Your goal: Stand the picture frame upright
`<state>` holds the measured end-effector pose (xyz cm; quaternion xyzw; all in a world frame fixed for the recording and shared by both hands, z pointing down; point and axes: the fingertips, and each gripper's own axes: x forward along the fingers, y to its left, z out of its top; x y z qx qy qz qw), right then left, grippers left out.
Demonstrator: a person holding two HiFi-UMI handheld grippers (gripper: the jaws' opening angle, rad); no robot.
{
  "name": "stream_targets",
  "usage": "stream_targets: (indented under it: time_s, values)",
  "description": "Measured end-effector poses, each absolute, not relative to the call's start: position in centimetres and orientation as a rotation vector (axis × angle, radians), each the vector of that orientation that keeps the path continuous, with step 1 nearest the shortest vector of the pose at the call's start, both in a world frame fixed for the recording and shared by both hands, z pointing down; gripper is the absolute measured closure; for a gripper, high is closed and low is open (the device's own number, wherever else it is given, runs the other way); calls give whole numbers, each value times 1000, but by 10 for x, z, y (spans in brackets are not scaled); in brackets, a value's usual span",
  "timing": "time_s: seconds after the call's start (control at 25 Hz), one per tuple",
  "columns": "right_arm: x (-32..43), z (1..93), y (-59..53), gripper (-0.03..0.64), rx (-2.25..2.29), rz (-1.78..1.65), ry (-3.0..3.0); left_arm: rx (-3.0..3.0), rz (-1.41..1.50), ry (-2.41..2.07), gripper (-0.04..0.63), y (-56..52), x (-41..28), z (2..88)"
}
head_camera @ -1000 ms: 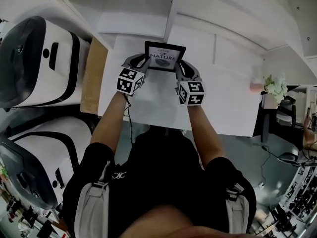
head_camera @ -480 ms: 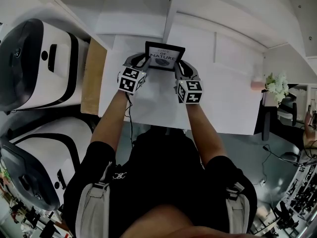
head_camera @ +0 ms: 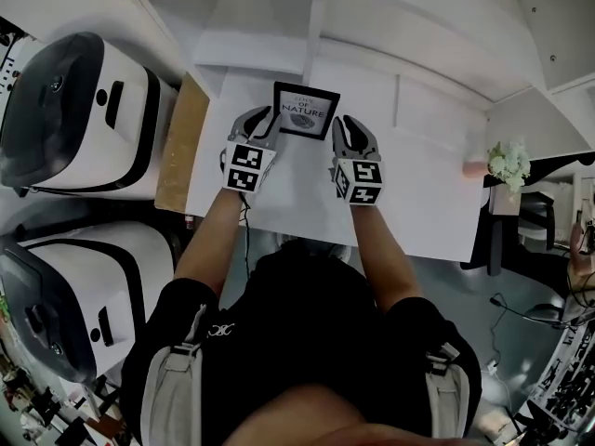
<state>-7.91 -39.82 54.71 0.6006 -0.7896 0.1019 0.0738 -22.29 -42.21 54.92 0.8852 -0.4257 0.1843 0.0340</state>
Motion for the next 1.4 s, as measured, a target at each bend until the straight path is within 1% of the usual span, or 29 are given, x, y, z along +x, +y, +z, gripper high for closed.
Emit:
stream_targets:
  time_s: [0.04,0.12,0.2,0.44,0.64,0.88,1.08,1.4]
  values:
    - [-75,537,-393,548,1821,281,-2367,2736,541,-1332,518,-416,-220,537]
    - [-64,516,-381,579,1861,227,-2351,2746,491,-1388,561,-403,-213,511]
    - [-50,495,-367,615,1901,175,-2342,2720,431,-1444,577,-390,-207,486]
    - [-4,439,-319,615,1981,23,-2352,2694,245,-1418,578,-349,-167,435]
    - [44,407,-273,615,2069,-44,-2329,2712,201,-1368,578,-310,-126,410]
    - [106,403,-230,615,2200,-12,-2255,2769,207,-1282,578,-274,-73,403]
    - [128,399,-217,615,2243,-20,-2242,2836,147,-1251,578,-264,-50,388]
    - [150,391,-212,615,2280,-54,-2225,2826,199,-1269,578,-261,-38,389]
